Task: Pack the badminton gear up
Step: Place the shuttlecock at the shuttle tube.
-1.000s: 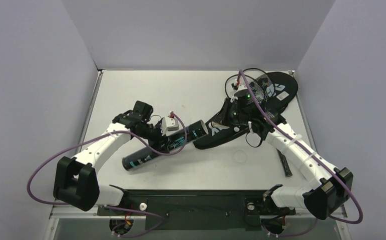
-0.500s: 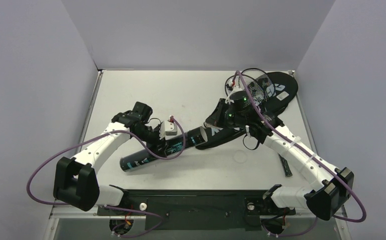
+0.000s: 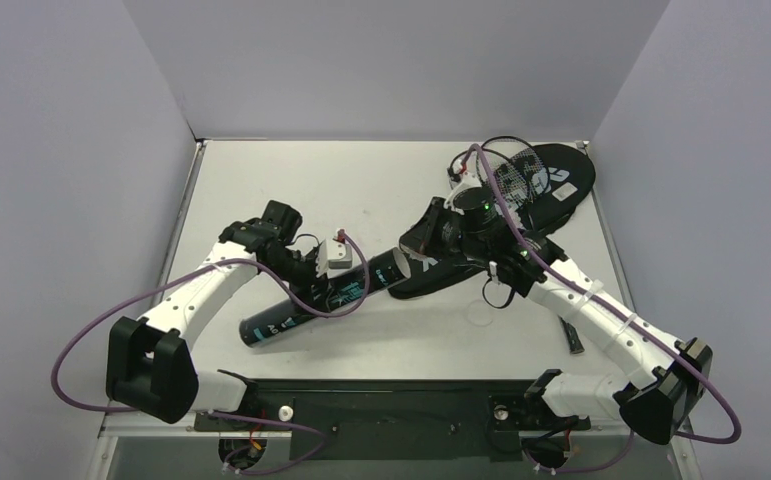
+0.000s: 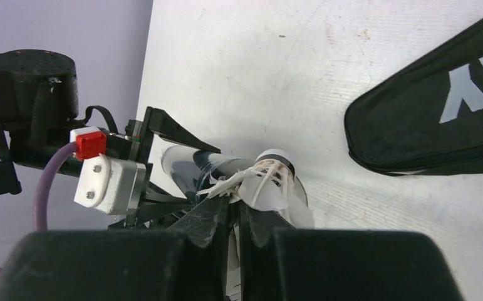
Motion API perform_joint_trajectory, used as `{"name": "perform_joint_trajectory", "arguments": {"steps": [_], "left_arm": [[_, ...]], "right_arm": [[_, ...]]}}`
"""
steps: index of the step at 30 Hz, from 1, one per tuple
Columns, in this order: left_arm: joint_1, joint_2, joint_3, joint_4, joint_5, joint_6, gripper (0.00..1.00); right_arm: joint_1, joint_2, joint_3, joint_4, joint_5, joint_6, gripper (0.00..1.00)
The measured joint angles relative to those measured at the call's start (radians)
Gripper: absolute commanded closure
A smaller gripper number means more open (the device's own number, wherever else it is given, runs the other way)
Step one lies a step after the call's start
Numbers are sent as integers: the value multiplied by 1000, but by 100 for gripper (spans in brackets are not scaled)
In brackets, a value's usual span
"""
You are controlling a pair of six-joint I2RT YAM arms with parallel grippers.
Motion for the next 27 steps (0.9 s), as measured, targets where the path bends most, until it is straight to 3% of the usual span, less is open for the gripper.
{"name": "perform_joint_trajectory", "arguments": {"steps": [7,16,22,27], "left_arm": [[7,-12,2,-44,-11,-12,86],[7,-12,2,-51,-16,-28,86],[7,-13,2,-49,9,-8,87],[7,-27,5,-38,48,34,86]], "right_arm": [[45,0,-43,97,21,53,94],[59,-12,-92,145,6,96,100],[47,-92,-154,107,6,92,99],[8,-174,-170,-6,-45,61,93]]}}
